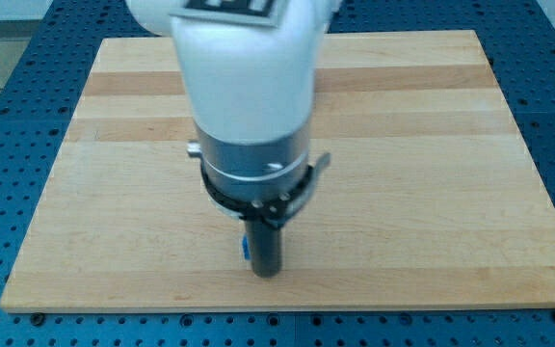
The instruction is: Move the blue triangle below the green circle
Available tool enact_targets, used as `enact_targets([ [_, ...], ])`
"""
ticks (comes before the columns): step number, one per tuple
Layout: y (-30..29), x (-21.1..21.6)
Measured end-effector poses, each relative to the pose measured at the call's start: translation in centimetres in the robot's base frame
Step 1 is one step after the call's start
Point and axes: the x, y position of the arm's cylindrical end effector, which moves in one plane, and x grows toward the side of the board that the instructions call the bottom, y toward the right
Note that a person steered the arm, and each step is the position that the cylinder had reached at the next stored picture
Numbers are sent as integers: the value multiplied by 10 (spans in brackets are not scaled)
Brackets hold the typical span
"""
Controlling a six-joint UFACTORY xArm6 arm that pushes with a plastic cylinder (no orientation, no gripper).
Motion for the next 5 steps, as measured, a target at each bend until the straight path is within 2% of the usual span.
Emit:
enact_targets([
  [2, -39, -55],
  [5, -47, -140],
])
